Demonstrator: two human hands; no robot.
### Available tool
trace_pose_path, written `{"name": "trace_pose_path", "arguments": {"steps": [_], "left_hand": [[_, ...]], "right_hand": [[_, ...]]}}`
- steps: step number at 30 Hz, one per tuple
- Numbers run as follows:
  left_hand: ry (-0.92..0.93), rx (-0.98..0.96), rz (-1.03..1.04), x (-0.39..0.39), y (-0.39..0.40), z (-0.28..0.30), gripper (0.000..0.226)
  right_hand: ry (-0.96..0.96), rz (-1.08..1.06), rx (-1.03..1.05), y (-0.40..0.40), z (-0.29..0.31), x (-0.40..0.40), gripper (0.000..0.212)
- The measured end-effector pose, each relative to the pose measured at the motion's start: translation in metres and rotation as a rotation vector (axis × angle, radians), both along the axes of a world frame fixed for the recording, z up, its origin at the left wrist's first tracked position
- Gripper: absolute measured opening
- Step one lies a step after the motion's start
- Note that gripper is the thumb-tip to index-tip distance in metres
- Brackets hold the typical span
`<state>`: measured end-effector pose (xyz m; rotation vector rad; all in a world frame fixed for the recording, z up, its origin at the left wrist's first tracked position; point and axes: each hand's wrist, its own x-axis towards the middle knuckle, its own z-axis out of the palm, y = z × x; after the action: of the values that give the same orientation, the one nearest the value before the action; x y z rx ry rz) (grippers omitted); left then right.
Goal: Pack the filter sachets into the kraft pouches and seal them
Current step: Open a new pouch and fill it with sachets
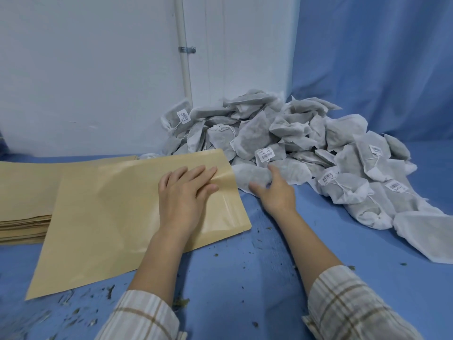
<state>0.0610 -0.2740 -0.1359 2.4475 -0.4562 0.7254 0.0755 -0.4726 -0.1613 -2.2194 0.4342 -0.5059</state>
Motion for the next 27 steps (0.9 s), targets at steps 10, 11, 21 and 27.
{"name": "trace_pose_path", "arguments": {"steps": [10,11,21,27], "left_hand": [[-0.009,-0.048,0.027,0.001,0.005,0.002,0.034],[-0.009,-0.059,0.016,0.0,0.005,0.002,0.034],[-0.039,-0.092,-0.294,-0.011,-0.024,0.012,0.03],[-0.029,0.02,-0.129,-0.006,-0.015,0.003,0.033]], "right_hand": [[-0.285,0.321,0.72,-0.026,0.017,-0.021,0.042],[-0.281,0.384,0.71,-0.027,0.021,-0.025,0.043],[-0.035,0.44,0.206,0.053,0.017,-0.021,0.019],[-0.14,-0.014,-0.087,-0.029,0.015,-0.006,0.026]]}}
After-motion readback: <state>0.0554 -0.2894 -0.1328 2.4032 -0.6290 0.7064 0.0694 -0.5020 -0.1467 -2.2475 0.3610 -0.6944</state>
